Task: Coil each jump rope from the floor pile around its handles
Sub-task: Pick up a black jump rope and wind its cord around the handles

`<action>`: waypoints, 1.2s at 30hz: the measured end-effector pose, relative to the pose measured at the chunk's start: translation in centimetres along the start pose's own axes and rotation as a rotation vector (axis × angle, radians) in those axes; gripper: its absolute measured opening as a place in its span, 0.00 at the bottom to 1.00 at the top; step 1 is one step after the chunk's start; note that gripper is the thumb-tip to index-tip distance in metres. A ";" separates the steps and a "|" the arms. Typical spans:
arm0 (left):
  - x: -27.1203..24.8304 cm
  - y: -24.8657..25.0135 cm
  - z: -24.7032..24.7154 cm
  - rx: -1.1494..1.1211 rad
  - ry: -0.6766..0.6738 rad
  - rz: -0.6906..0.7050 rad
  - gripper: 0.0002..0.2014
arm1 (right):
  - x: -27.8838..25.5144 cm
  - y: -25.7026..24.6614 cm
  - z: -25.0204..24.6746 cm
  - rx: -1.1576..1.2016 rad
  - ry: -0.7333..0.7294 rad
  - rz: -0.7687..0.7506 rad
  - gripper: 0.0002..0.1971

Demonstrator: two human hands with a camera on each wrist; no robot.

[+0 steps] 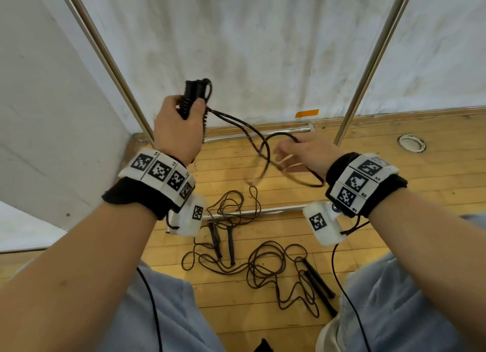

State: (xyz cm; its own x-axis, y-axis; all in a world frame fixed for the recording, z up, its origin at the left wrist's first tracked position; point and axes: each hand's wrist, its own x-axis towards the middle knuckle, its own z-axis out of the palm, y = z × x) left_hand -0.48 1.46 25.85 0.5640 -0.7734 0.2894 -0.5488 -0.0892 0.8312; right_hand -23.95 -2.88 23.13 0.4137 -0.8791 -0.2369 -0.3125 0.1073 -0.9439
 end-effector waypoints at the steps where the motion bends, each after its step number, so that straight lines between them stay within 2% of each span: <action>1: 0.5 -0.2 -0.2 -0.015 0.040 -0.037 0.21 | 0.2 0.3 -0.2 0.022 0.096 -0.003 0.11; 5: 1.3 -1.3 -0.5 -0.014 0.105 -0.123 0.21 | 1.4 0.9 -1.9 0.319 0.487 0.040 0.11; 9: 1.7 -2.0 -0.5 -0.023 0.118 -0.173 0.21 | 2.7 2.2 -3.2 0.289 0.627 0.126 0.04; 10: 1.9 -2.1 -0.6 -0.023 0.128 -0.187 0.22 | 2.8 2.5 -3.4 0.288 0.613 0.164 0.02; 13: 2.2 -2.3 -0.9 -0.010 0.129 -0.224 0.23 | 2.8 3.2 -3.6 0.311 0.489 0.300 0.08; 16: 1.7 -2.2 -0.6 0.006 0.065 -0.231 0.19 | 2.4 2.3 -2.5 0.468 0.446 0.283 0.12; 18: 1.0 -1.7 -0.1 0.030 -0.005 -0.224 0.15 | 1.9 1.1 -1.2 0.208 0.467 0.197 0.21; 20: 0.4 -1.3 0.4 0.022 -0.098 -0.225 0.15 | 1.4 0.4 -0.2 -0.111 0.559 0.101 0.28; 22: -0.2 -0.8 0.8 -0.040 -0.205 -0.231 0.13 | 0.6 -0.4 1.1 -0.130 0.551 0.049 0.32; 26: -1.4 0.0 1.1 -0.214 -0.438 -0.233 0.13 | -0.7 -0.7 3.3 -0.410 0.275 -0.116 0.34; 29: -2.2 0.6 1.3 -0.291 -0.566 -0.193 0.13 | -1.4 -0.2 4.8 -0.446 0.056 -0.131 0.36; 32: -2.8 1.1 1.2 -0.386 -0.686 -0.174 0.11 | -1.6 0.4 6.1 -0.346 -0.016 -0.096 0.32; 33: -2.9 1.3 1.2 -0.400 -0.712 -0.164 0.11 | -1.6 0.5 6.3 -0.308 0.001 -0.094 0.27; 35: -3.1 1.5 1.0 -0.406 -0.742 -0.141 0.10 | -1.5 0.6 6.4 -0.263 0.068 -0.119 0.12; 36: -3.1 1.5 1.0 -0.411 -0.752 -0.136 0.10 | -1.4 0.6 6.2 -0.230 0.094 -0.130 0.08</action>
State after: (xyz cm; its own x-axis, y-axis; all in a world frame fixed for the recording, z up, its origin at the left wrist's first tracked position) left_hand -3.65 3.11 25.75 -0.0286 -0.9951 -0.0950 -0.1582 -0.0894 0.9834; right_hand -19.40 1.28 21.50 0.3853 -0.9189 -0.0852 -0.4523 -0.1075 -0.8854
